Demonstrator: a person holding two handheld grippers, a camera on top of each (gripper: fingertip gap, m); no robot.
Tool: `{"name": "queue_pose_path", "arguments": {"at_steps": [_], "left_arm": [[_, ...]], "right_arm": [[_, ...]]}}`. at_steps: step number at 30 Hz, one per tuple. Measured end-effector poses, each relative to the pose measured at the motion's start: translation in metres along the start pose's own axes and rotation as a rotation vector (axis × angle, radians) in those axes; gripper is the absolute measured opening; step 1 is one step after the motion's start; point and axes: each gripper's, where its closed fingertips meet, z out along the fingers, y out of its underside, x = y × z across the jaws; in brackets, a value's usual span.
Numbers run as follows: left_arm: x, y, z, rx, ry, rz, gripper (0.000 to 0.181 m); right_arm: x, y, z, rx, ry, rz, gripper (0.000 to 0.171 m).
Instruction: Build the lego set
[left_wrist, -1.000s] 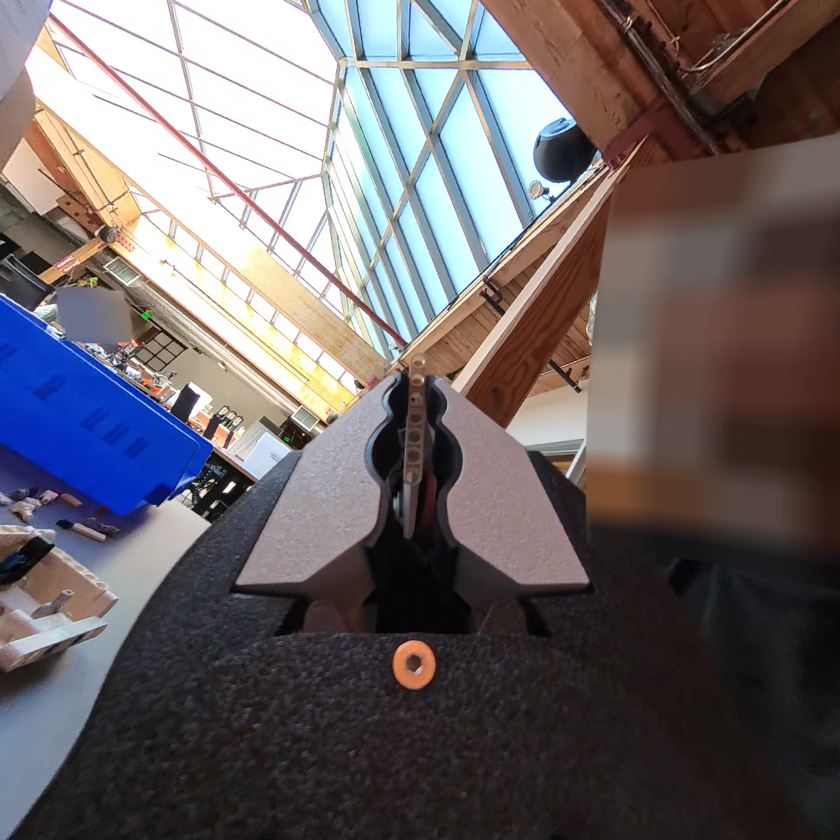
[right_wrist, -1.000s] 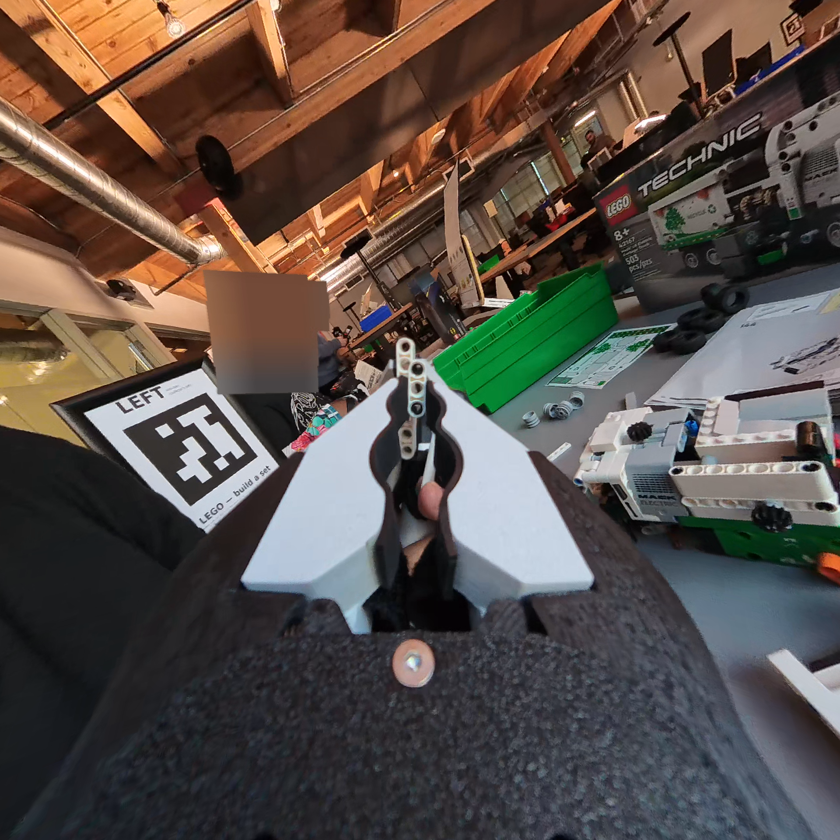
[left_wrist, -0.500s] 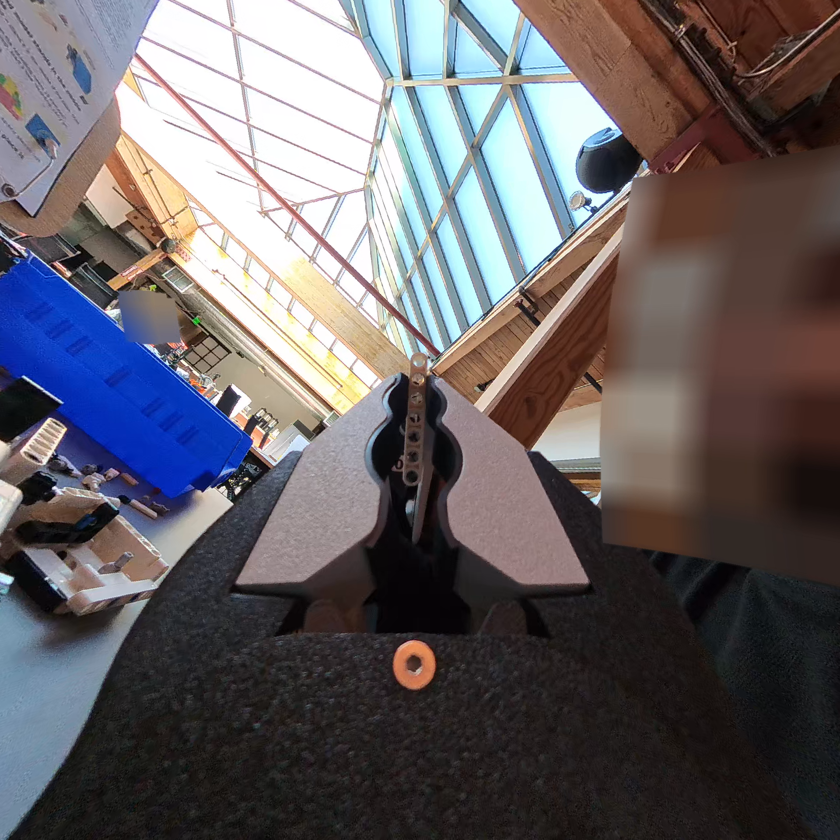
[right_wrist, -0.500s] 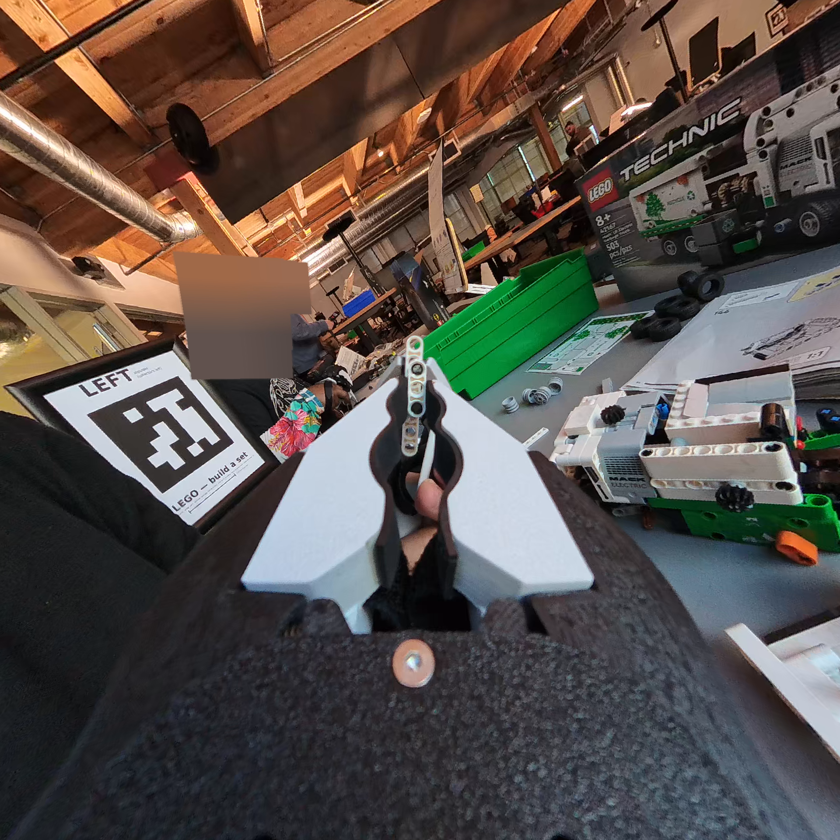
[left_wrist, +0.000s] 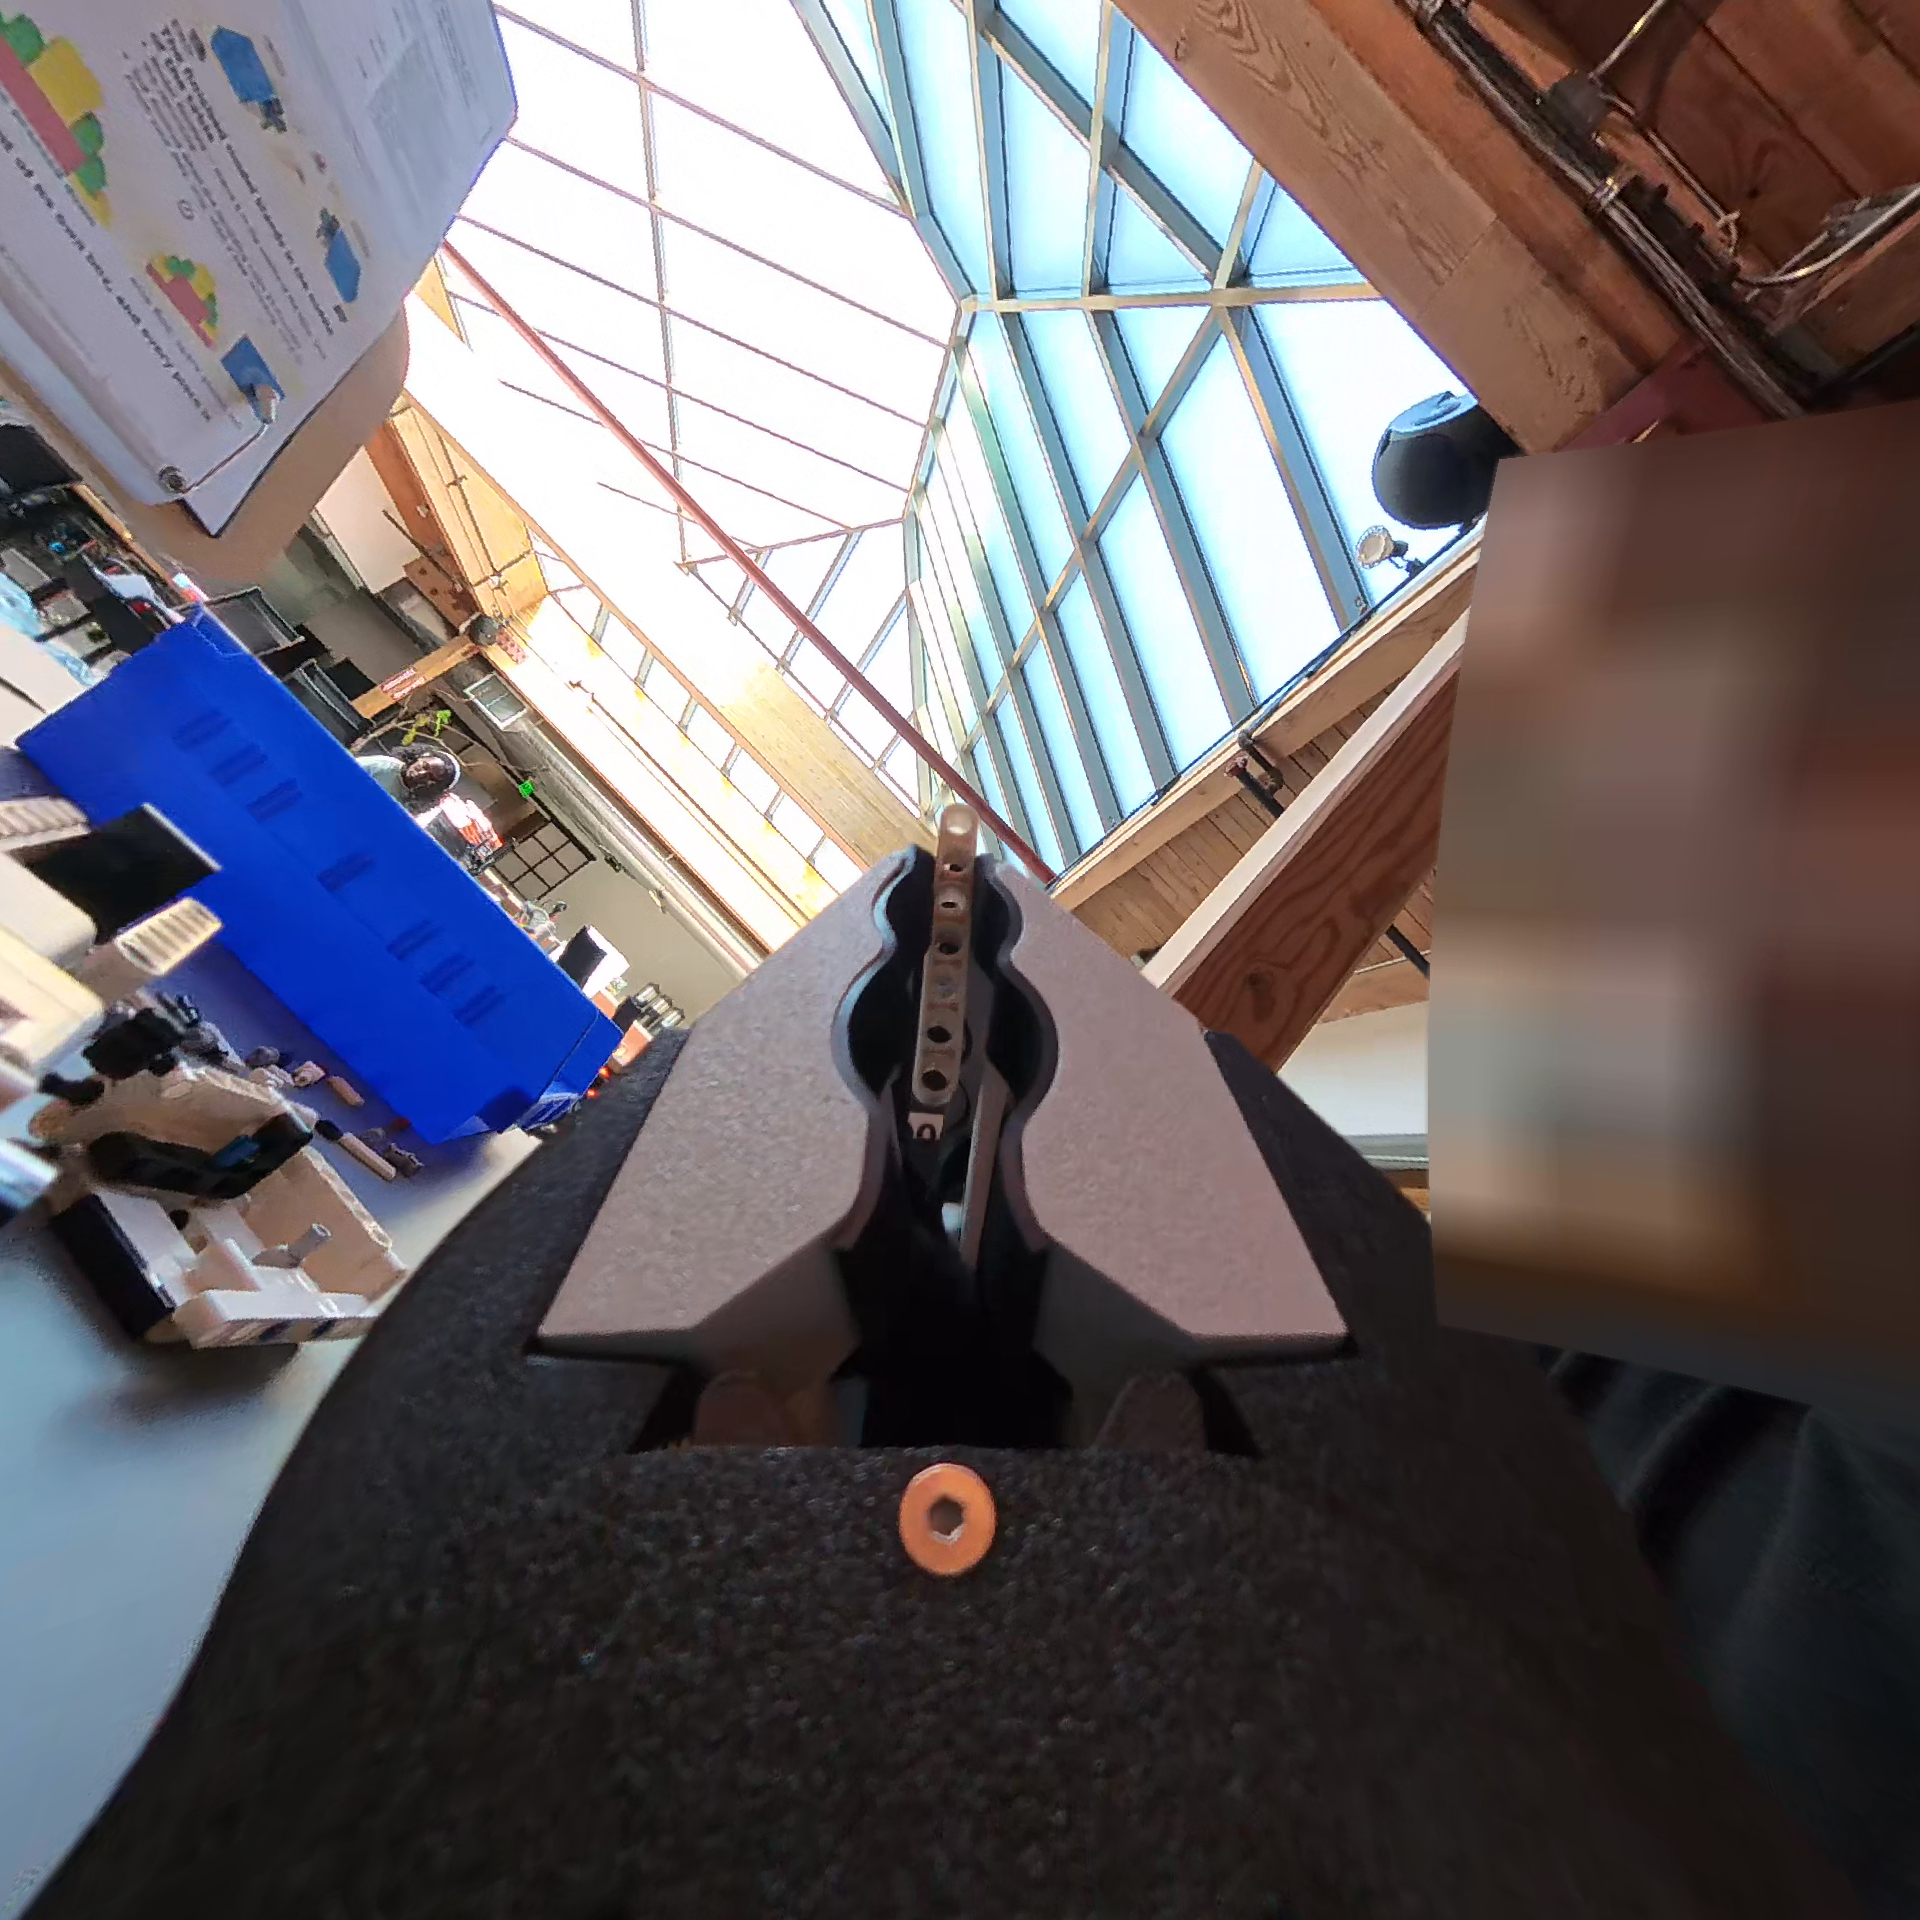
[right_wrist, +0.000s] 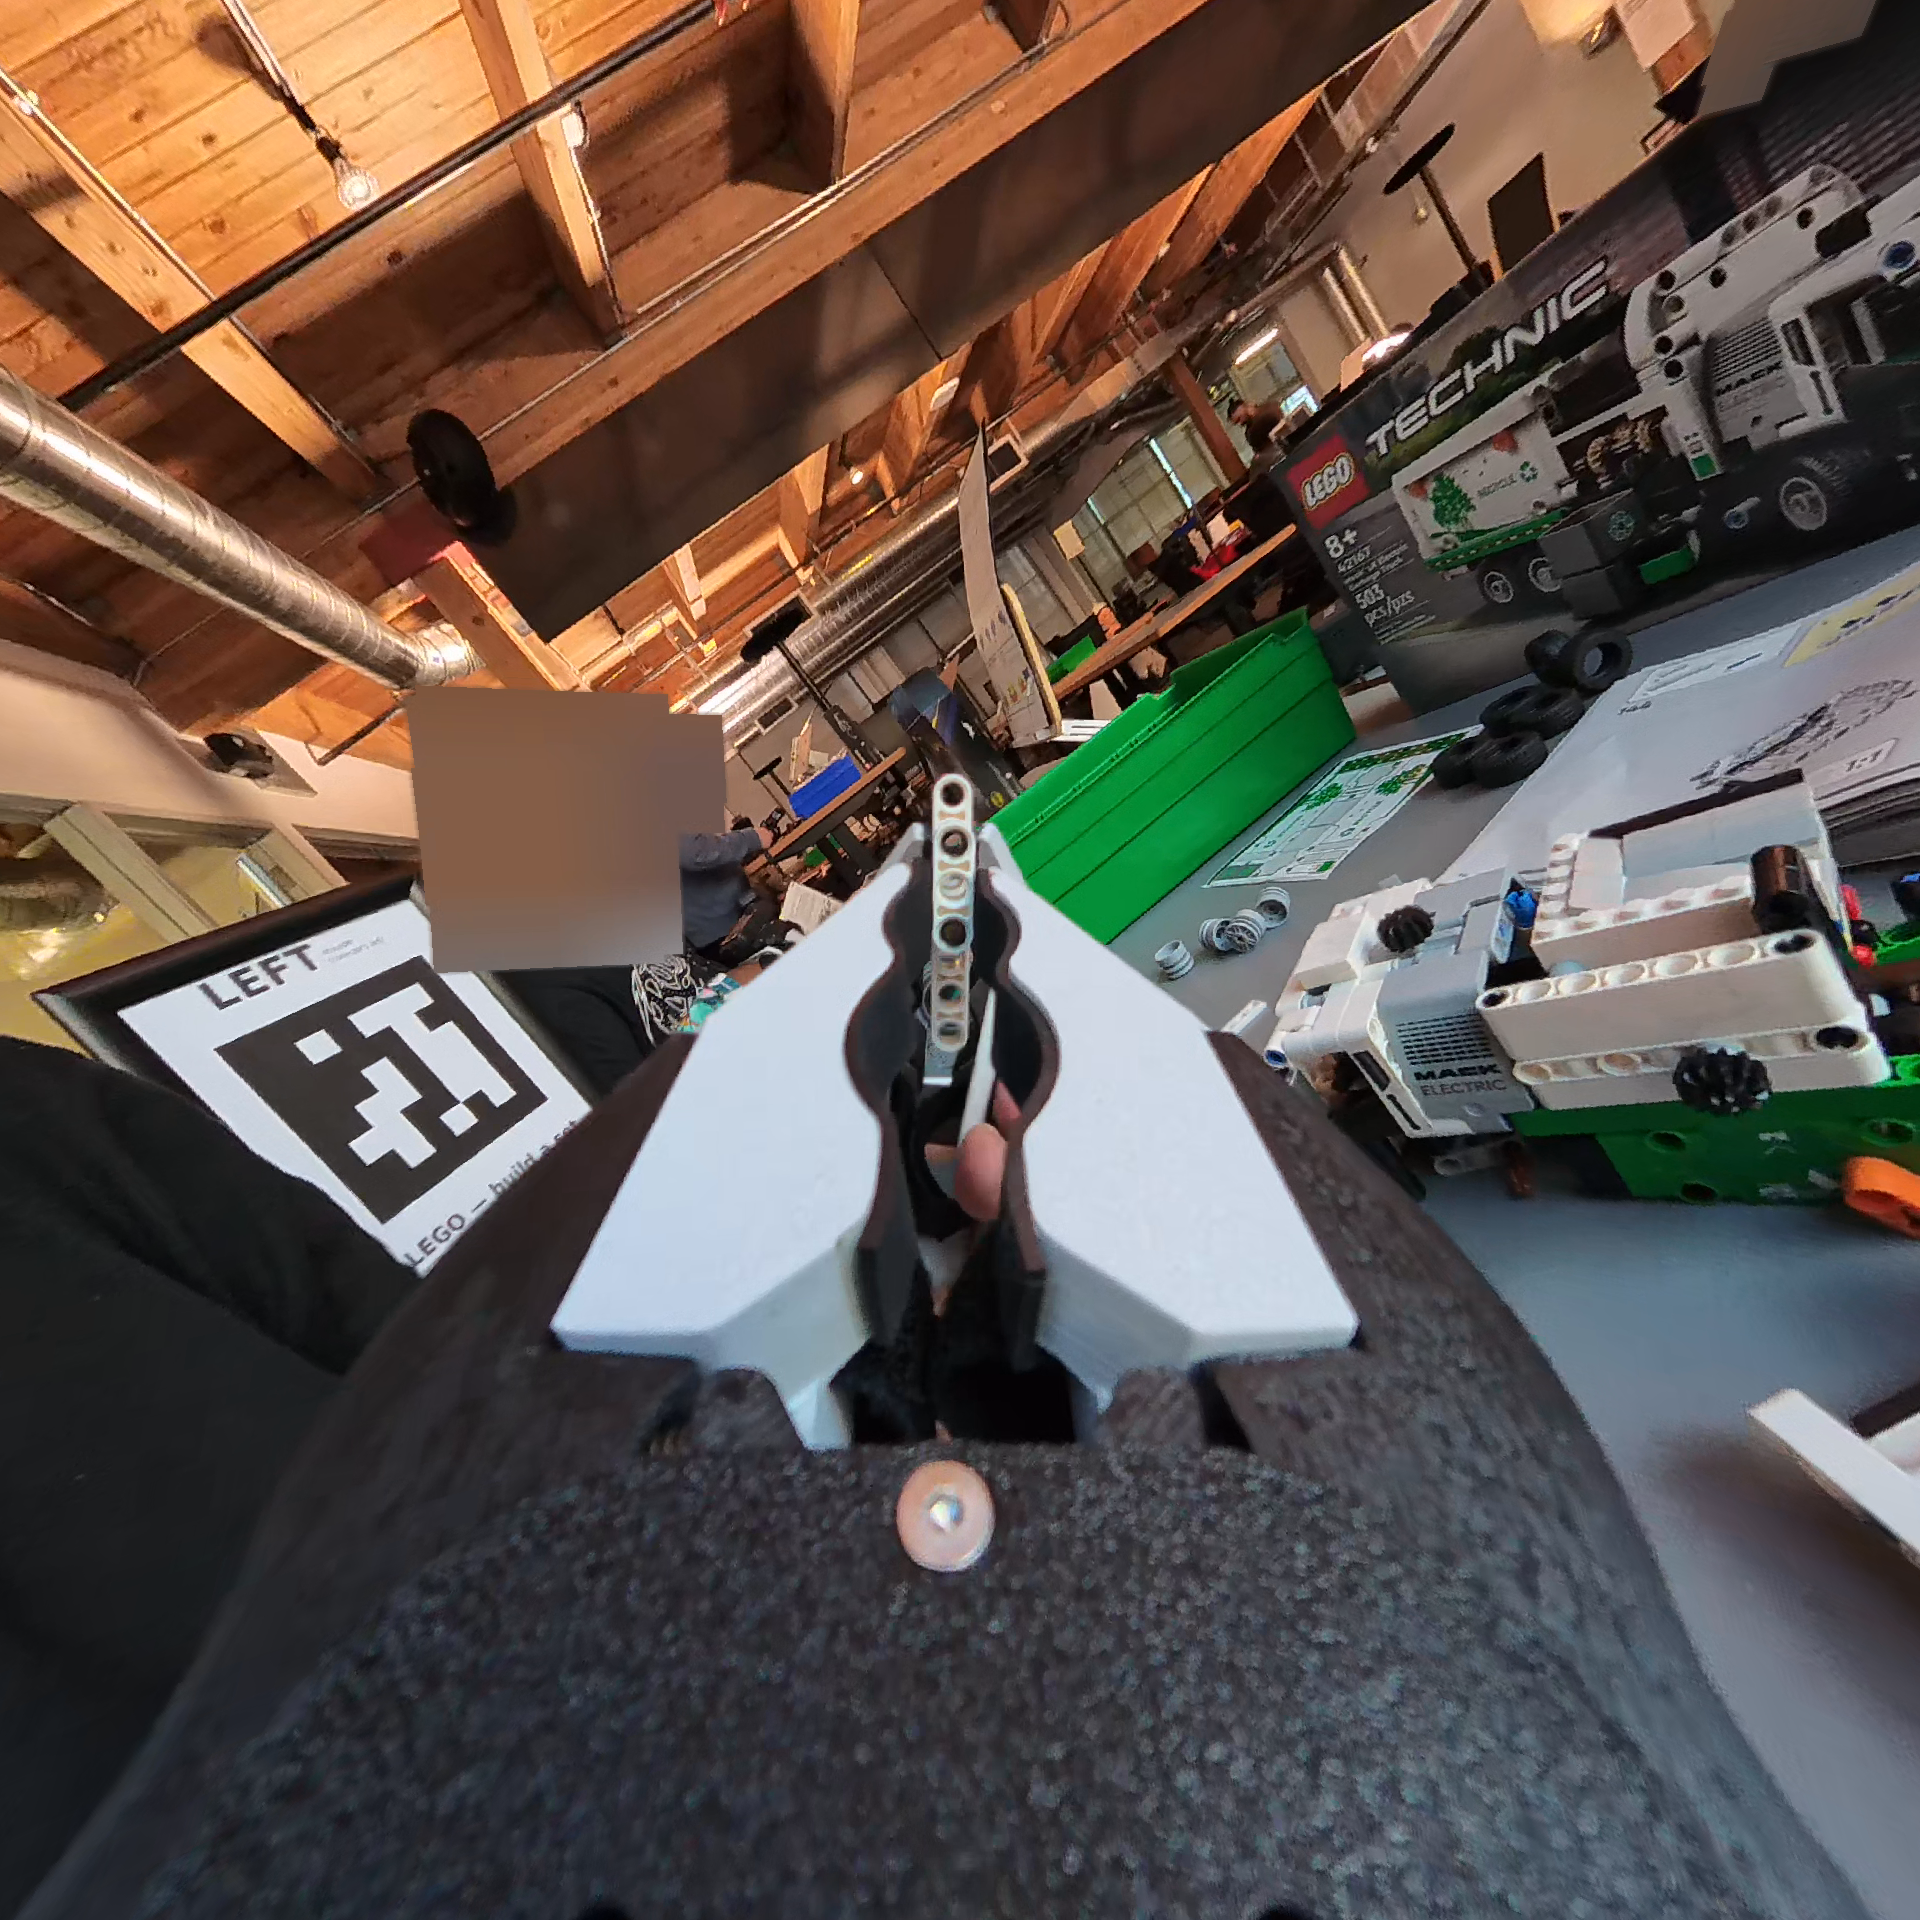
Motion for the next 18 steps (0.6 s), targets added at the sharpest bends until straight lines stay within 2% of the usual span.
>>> {"name": "queue_pose_path", "arguments": {"at_steps": [5, 9, 13, 18], "left_arm": [[-0.004, 0.002, 0.001, 0.016, -0.044, -0.053, 0.007], [0.003, 0.001, 0.005, 0.011, -0.014, -0.089, 0.007], [0.006, 0.003, 0.009, -0.022, 0.001, -0.17, 0.007], [0.0, 0.004, 0.008, -0.043, -0.027, -0.165, 0.007]], "right_arm": [[0.005, 0.003, -0.001, 0.01, 0.061, -0.063, 0.007], [-0.001, -0.001, -0.001, 0.053, 0.005, -0.029, 0.006], [-0.006, -0.004, -0.002, 0.075, -0.155, 0.121, 0.005], [0.0, -0.002, -0.003, 0.073, -0.131, 0.122, 0.005]]}}
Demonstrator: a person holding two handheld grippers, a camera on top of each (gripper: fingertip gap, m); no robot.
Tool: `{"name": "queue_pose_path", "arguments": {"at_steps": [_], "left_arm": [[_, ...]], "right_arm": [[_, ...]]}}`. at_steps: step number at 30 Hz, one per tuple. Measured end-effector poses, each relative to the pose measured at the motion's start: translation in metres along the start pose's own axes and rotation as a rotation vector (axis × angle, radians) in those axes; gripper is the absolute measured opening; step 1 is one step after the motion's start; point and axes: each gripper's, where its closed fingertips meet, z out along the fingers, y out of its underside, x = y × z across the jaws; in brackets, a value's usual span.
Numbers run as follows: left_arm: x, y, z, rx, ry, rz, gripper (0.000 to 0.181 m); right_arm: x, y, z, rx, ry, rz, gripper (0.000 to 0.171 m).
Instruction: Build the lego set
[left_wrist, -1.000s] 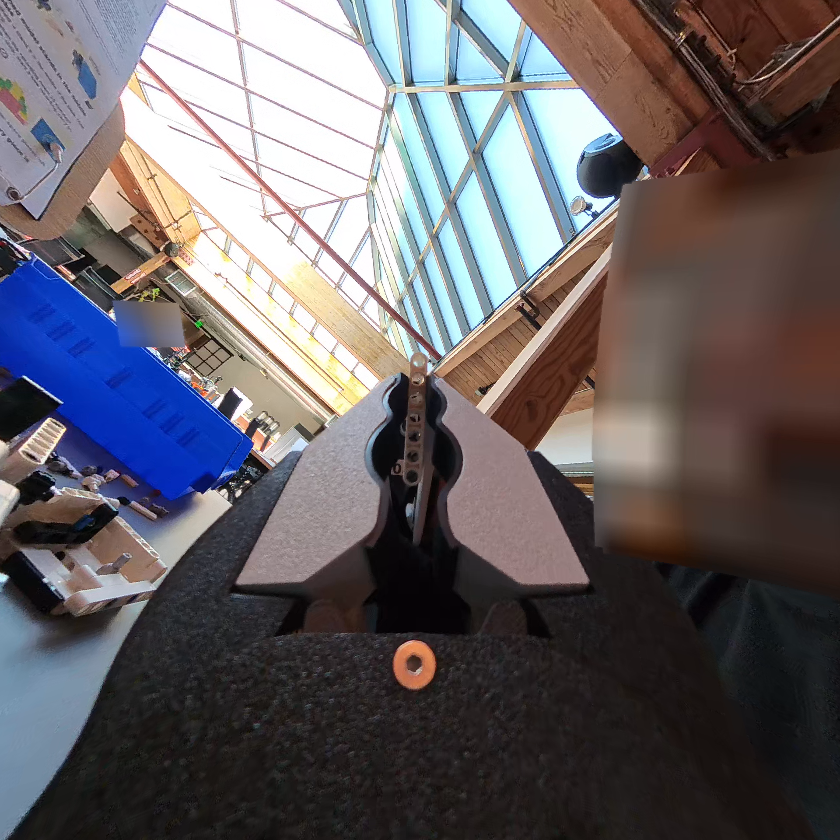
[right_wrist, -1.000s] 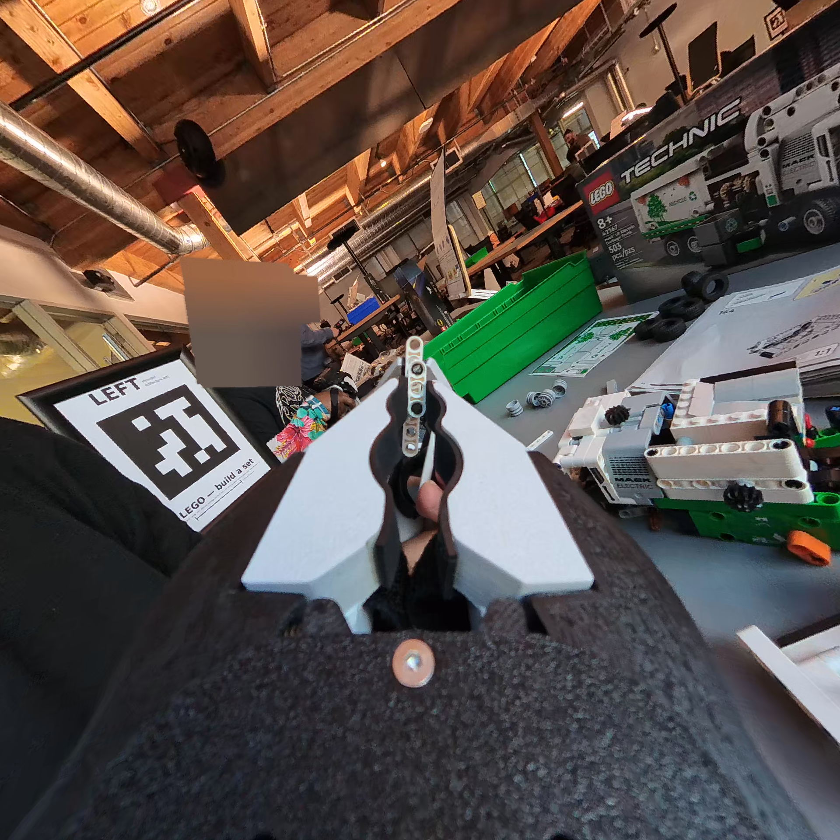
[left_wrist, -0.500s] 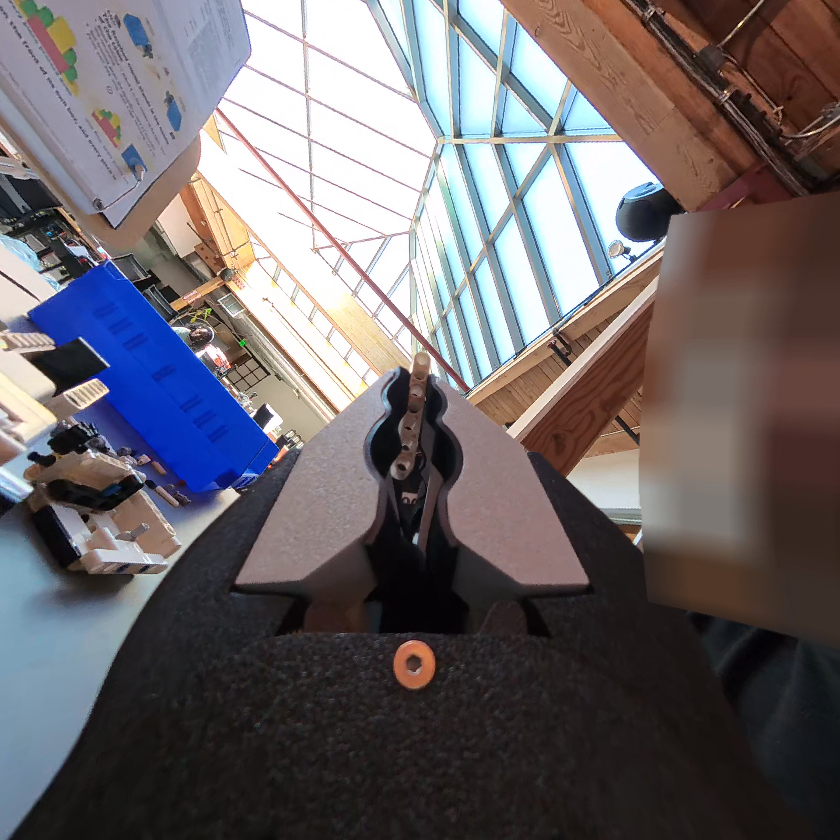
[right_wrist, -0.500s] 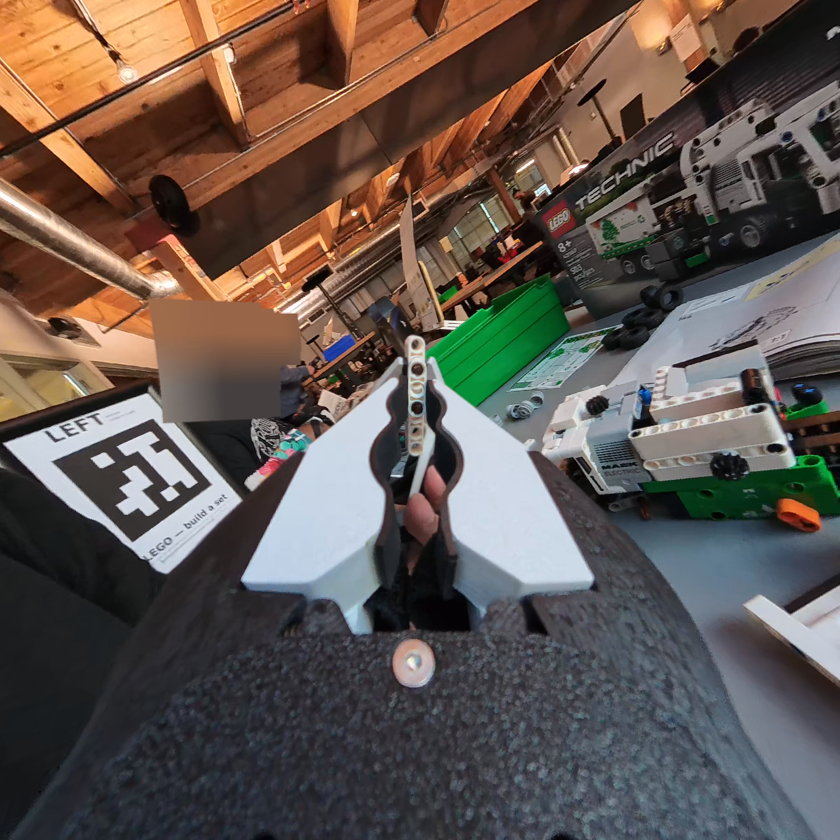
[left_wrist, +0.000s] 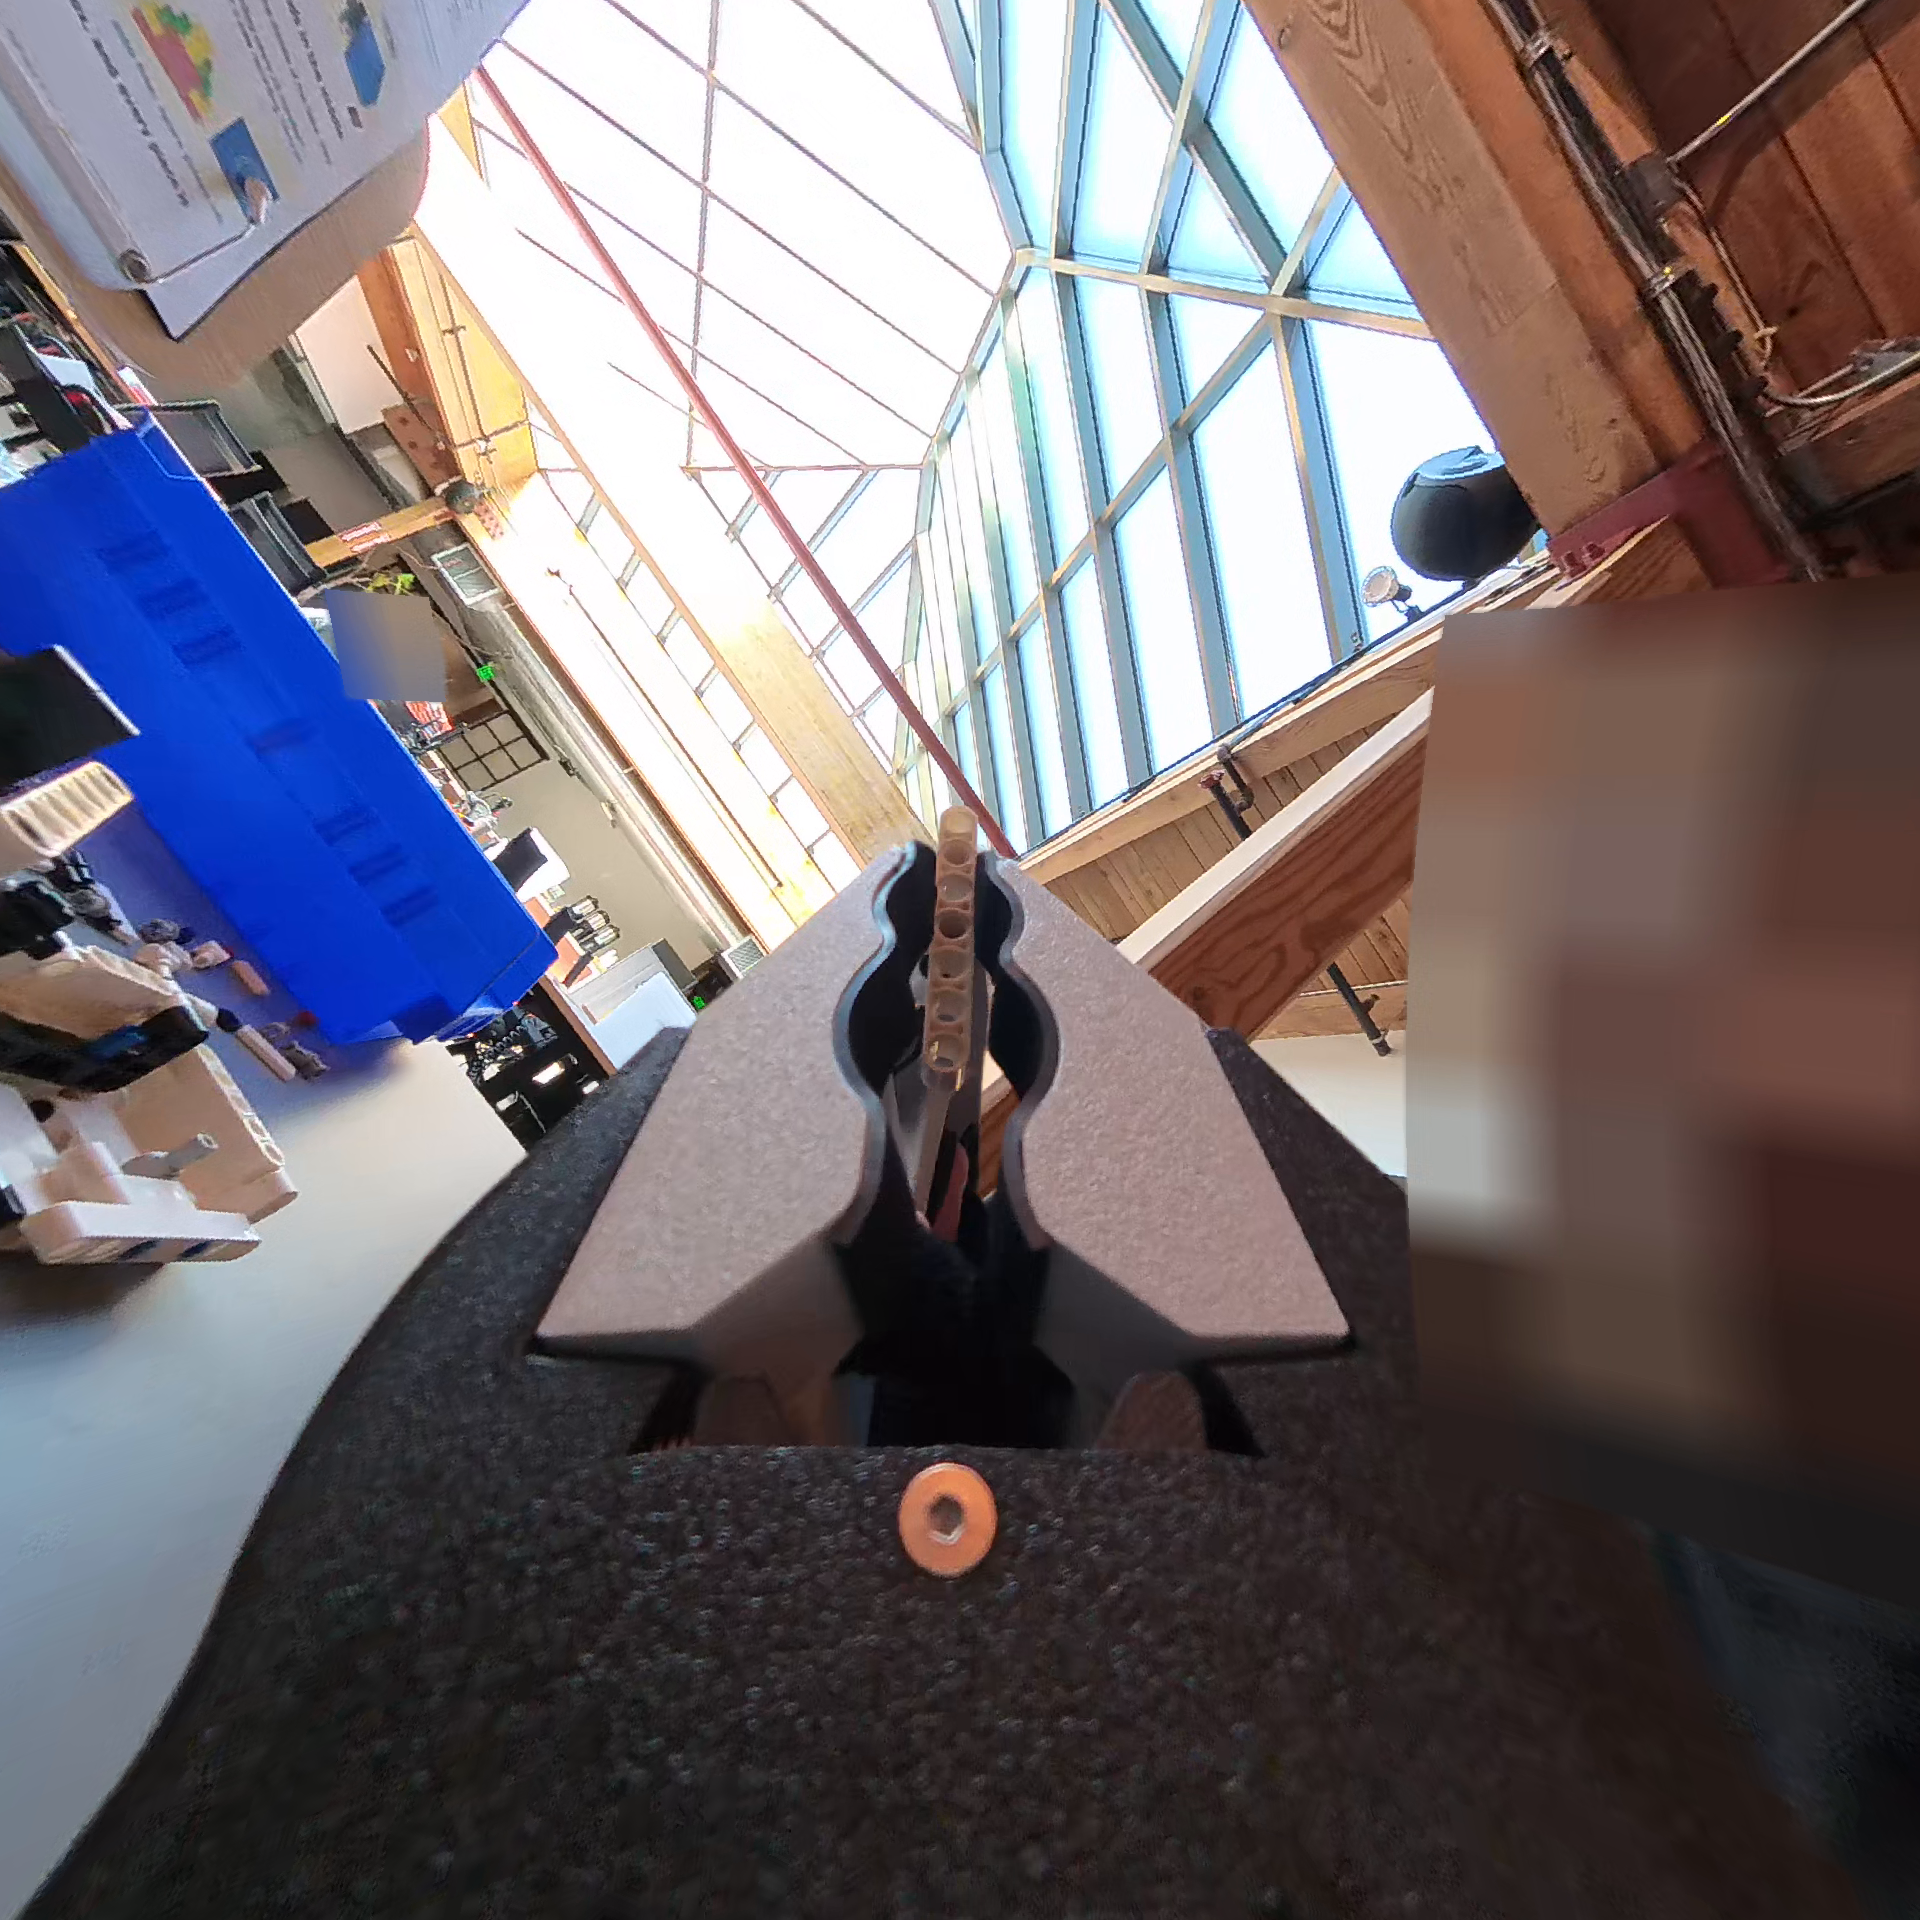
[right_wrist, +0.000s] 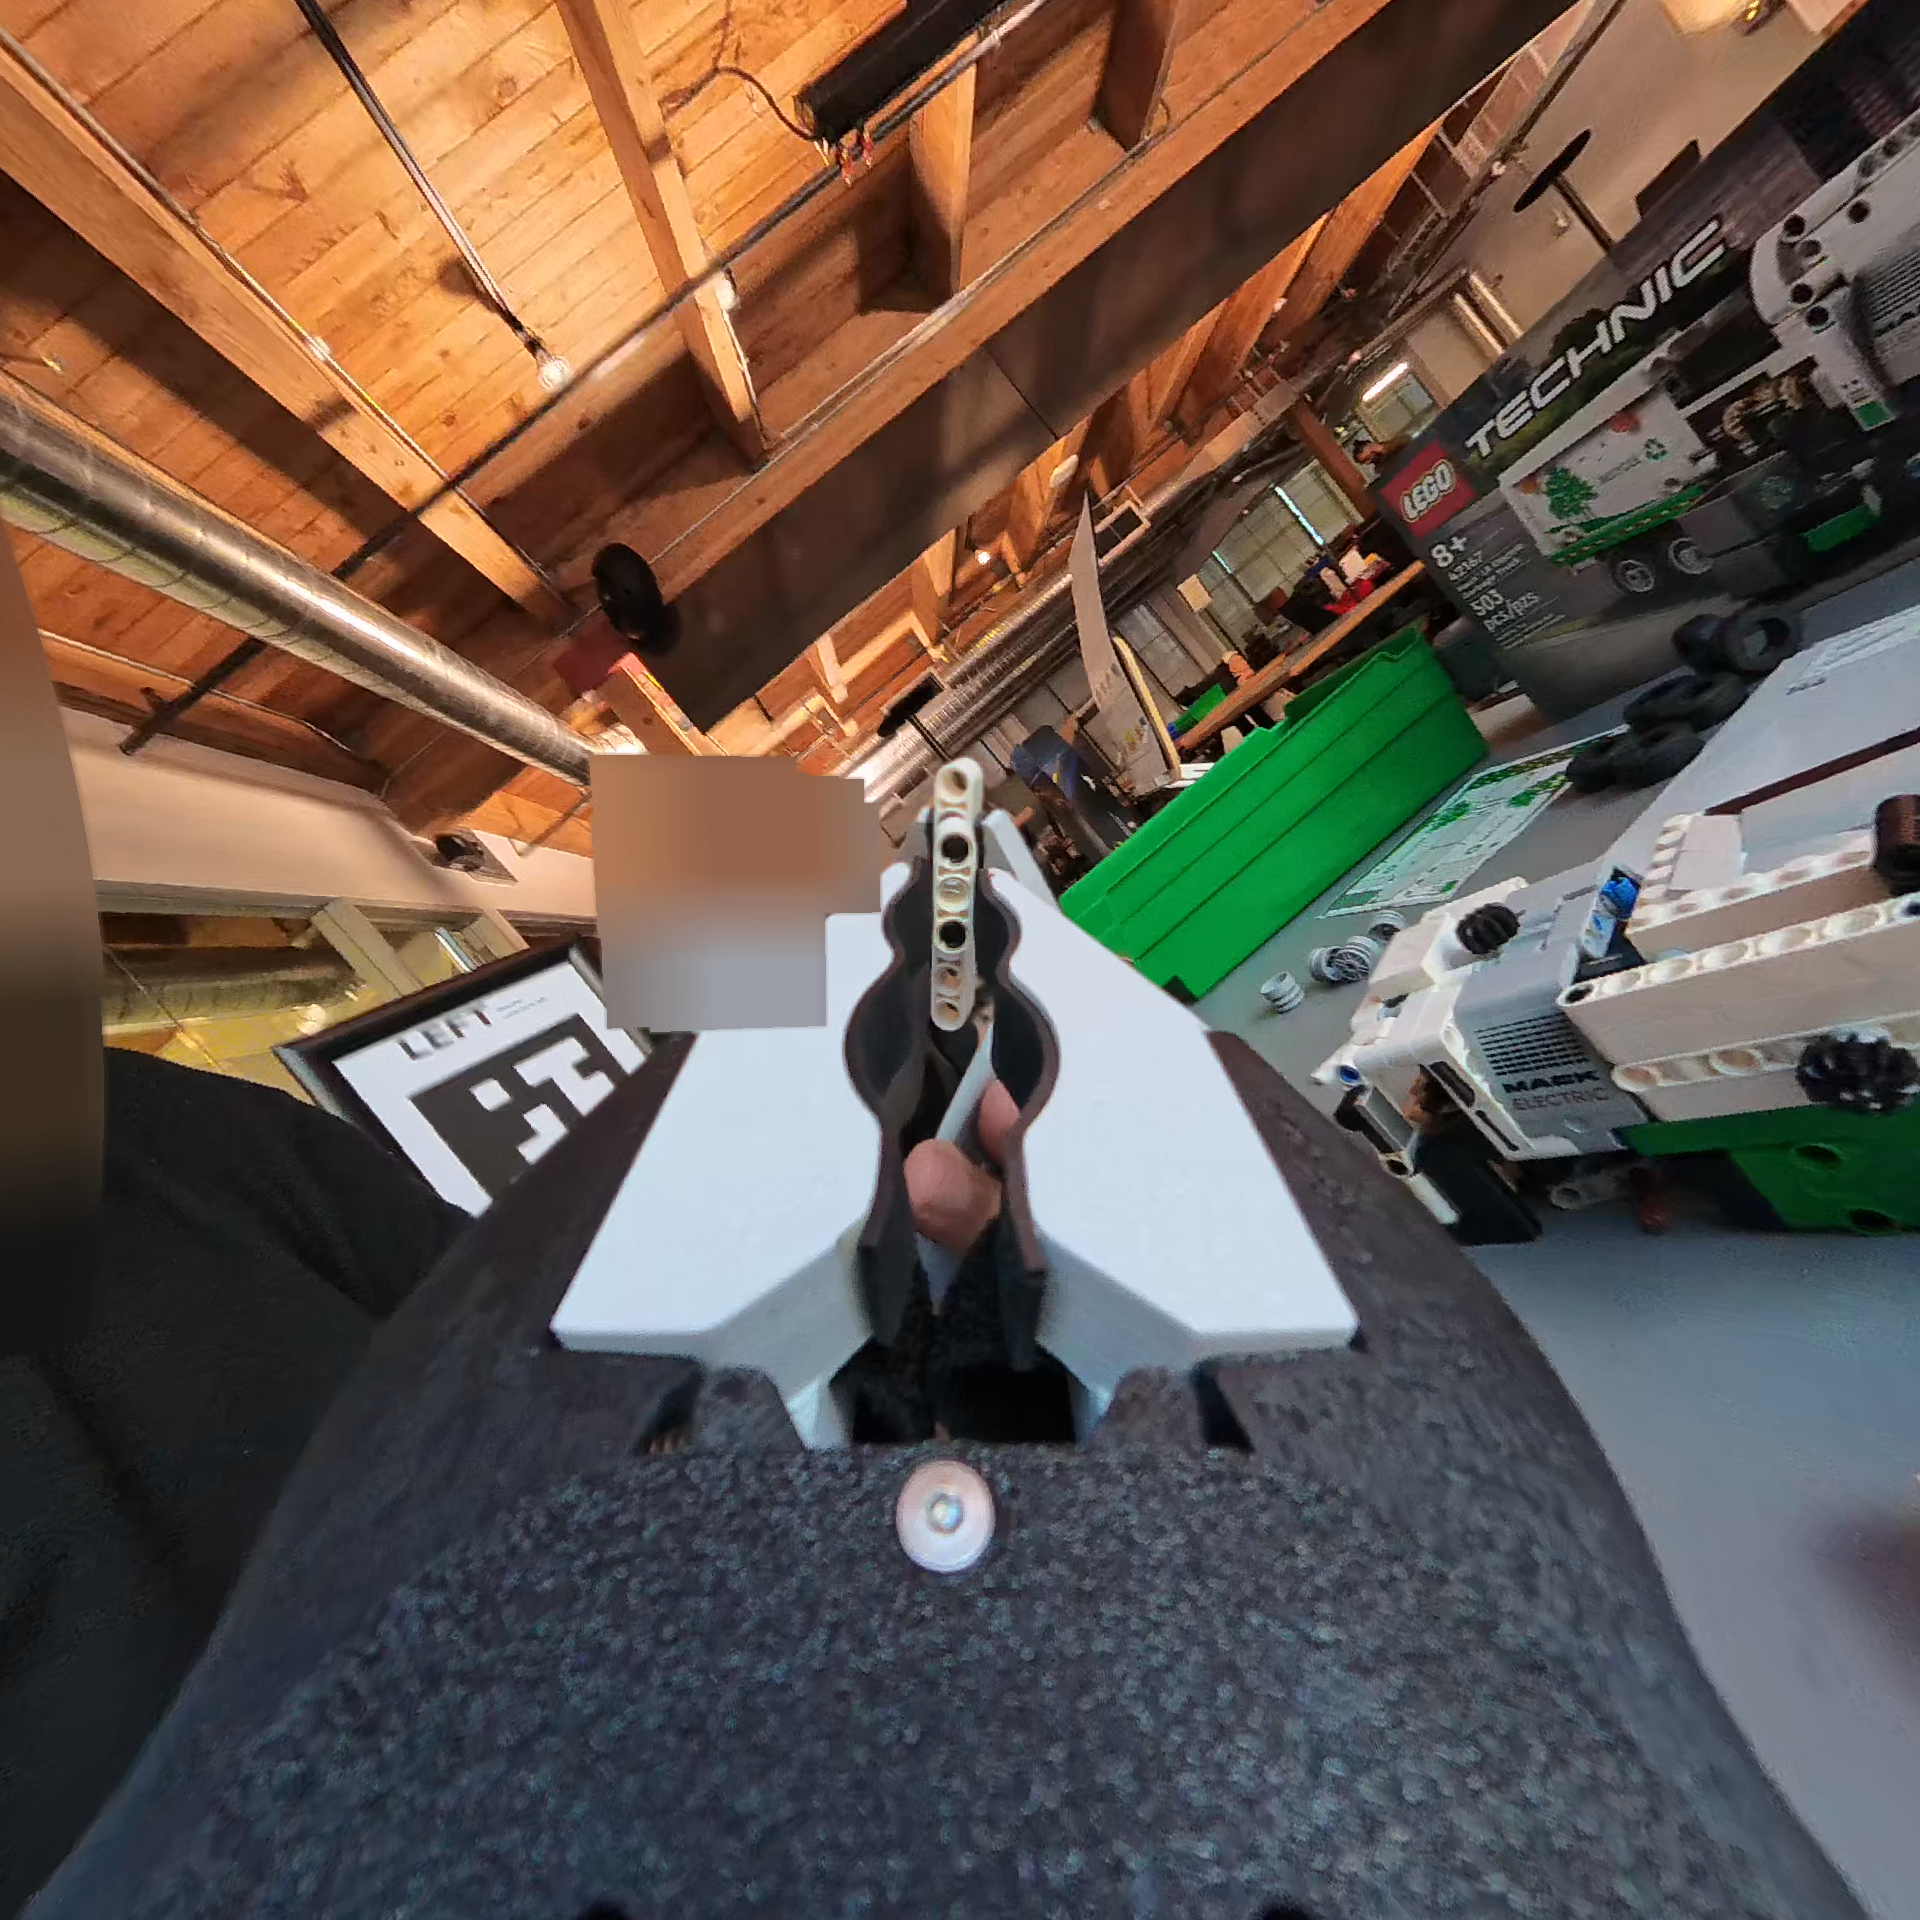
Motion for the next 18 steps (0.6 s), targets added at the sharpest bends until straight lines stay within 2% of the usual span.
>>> {"name": "queue_pose_path", "arguments": {"at_steps": [6, 9, 14, 18], "left_arm": [[-0.003, -0.001, -0.002, 0.006, -0.069, 0.132, 0.007], [-0.008, 0.0, -0.004, 0.005, -0.115, 0.183, 0.007], [-0.005, 0.0, -0.001, -0.032, -0.115, 0.206, 0.007], [-0.01, 0.0, -0.002, -0.026, -0.14, 0.2, 0.007]], "right_arm": [[0.002, 0.001, 0.001, 0.089, -0.041, 0.178, 0.006], [0.007, 0.003, -0.001, 0.113, 0.026, 0.107, 0.006], [0.005, 0.003, 0.001, 0.045, 0.046, 0.014, 0.006], [0.008, 0.006, 0.002, 0.045, 0.038, 0.076, 0.006]]}}
